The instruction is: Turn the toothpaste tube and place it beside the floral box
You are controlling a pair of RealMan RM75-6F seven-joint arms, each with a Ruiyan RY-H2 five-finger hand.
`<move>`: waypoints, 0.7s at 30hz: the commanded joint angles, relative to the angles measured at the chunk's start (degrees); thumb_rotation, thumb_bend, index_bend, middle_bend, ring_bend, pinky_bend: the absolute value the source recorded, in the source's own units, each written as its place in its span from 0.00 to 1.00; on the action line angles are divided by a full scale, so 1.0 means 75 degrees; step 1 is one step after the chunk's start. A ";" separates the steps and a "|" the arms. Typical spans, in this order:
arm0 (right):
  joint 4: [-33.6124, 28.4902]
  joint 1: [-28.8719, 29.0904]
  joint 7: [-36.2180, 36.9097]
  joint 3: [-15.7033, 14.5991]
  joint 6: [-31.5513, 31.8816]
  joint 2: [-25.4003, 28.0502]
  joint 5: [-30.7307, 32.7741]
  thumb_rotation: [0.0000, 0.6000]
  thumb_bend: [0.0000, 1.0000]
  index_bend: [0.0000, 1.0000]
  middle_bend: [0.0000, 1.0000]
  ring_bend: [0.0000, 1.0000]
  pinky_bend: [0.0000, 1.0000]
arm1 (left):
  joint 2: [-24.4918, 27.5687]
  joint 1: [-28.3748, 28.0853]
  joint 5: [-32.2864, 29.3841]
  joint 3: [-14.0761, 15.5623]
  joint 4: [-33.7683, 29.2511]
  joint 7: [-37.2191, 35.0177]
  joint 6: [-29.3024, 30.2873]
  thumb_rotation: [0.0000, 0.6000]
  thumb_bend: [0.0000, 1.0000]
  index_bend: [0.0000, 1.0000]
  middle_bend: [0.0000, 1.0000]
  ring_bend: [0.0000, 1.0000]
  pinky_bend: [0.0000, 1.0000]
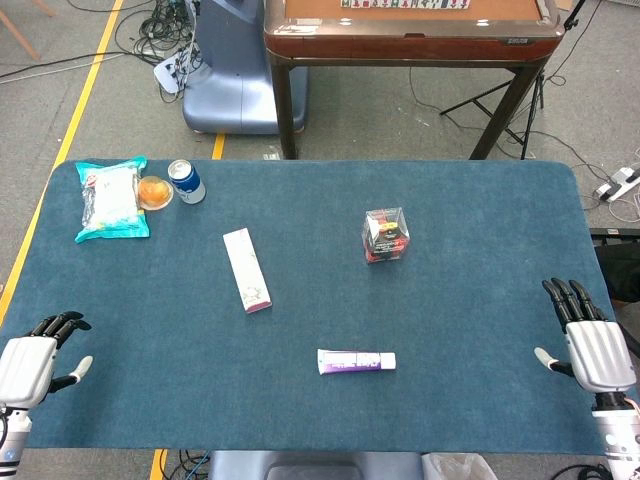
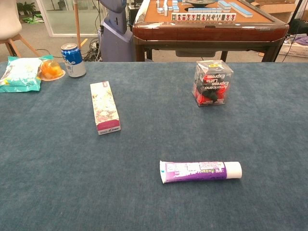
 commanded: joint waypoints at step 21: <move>0.0116 0.0619 -0.0148 0.0012 -0.0242 -0.0990 -0.0801 1.00 0.00 0.06 0.02 0.00 0.09 | -0.0068 0.0148 -0.0304 -0.0073 0.0281 -0.0136 0.0151 1.00 0.24 0.39 0.29 0.28 0.50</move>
